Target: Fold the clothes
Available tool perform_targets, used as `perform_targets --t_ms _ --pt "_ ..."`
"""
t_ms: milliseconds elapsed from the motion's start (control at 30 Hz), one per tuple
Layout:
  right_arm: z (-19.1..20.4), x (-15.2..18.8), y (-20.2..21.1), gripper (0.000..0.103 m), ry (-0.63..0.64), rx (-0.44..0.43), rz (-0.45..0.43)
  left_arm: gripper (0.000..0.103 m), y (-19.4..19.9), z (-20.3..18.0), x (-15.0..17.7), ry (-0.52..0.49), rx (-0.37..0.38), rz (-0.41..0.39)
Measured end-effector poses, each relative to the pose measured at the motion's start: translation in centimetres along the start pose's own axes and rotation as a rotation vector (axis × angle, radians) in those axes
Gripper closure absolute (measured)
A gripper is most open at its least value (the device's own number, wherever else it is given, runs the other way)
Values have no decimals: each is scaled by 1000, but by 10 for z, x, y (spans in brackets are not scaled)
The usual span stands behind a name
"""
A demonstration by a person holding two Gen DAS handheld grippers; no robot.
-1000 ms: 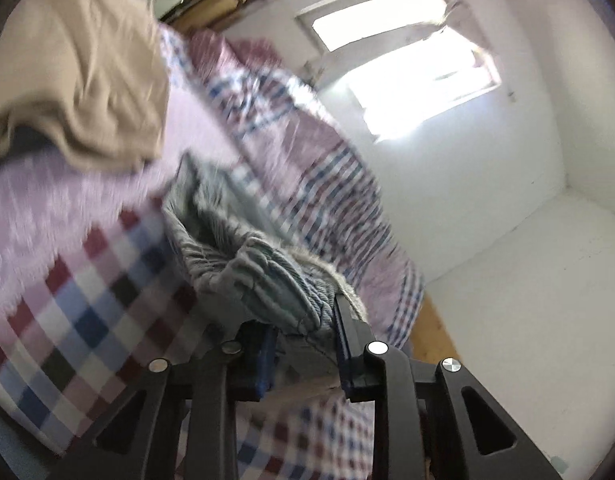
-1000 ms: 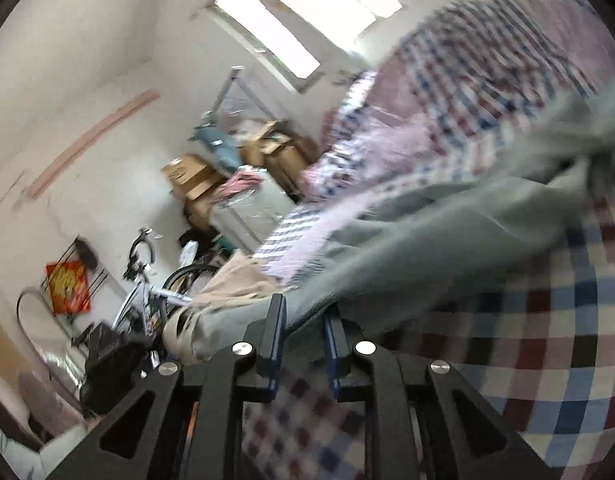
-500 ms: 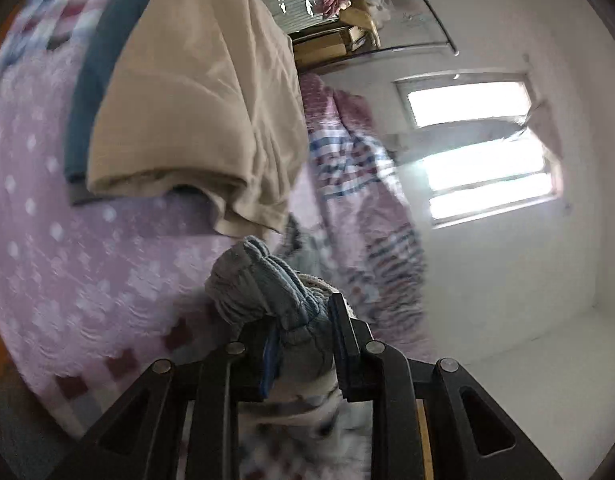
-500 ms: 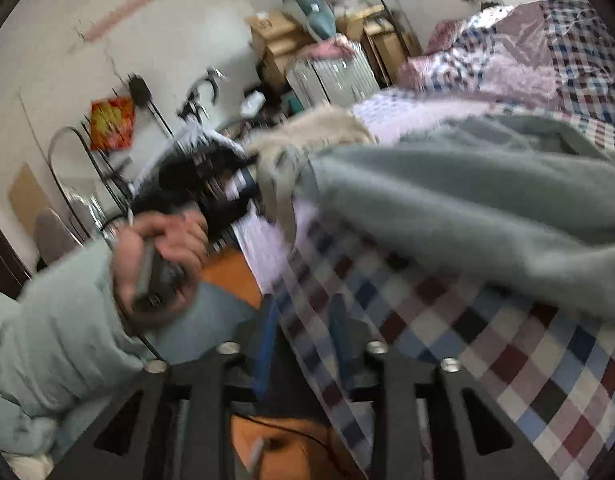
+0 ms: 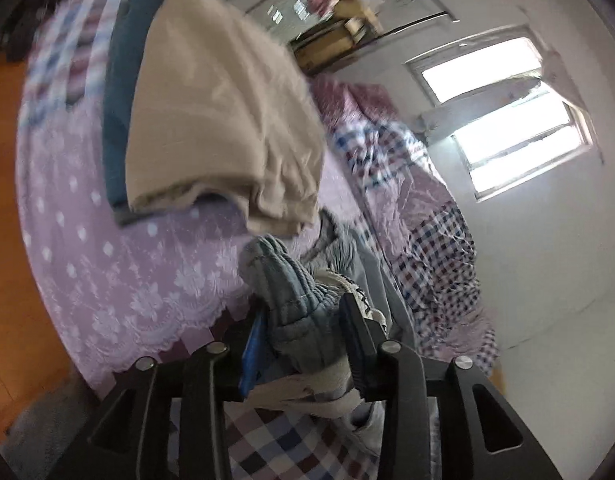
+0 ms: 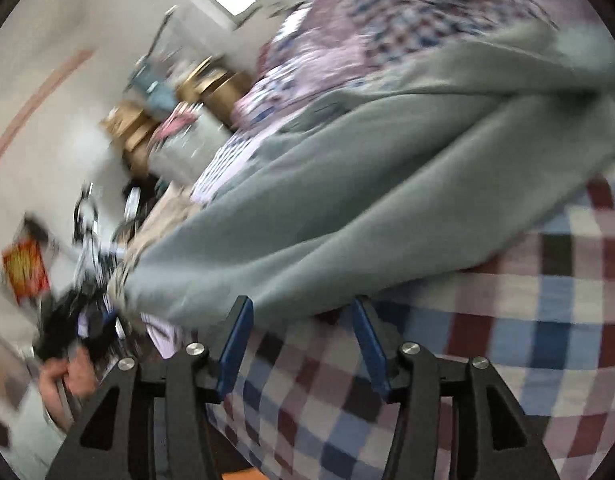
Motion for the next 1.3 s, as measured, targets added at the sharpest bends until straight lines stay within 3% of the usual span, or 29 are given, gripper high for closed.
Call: perform_targets --t_ms 67,133,200,433,733,933,1100,1300 --pt "-13 -10 7 46 -67 -1 -30 24 17 -8 -6 -75 -25 -86" --pt "-26 -20 12 45 -102 22 -55 18 31 -16 -12 -136 -32 -153" --pt "-39 -30 20 45 -145 30 -78 18 36 -25 -9 -190 -28 -174" --pt "-99 -75 68 41 -346 79 -244 18 15 -81 43 -526 15 -86" --pt "-149 -115 97 39 -427 137 -323 18 -25 -137 195 -1036 104 152" --pt "-171 -133 100 39 -426 162 -330 18 -46 -142 277 -1340 86 212" --pt "-192 -139 94 39 -417 229 -314 18 -55 -145 308 -1487 83 177" --pt "-207 -144 77 39 -420 251 -290 18 -64 -154 317 -1523 83 141"
Point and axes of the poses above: each gripper's, at about its wrist camera, not at the fingertips, and y roughly against the way its jaws point, z to its left, x to its underside, the point moved 10 cm from there along -y, roughly the way its jaws point, and after that the axes turned 4 degrees about -z, right-handed, at the moved point
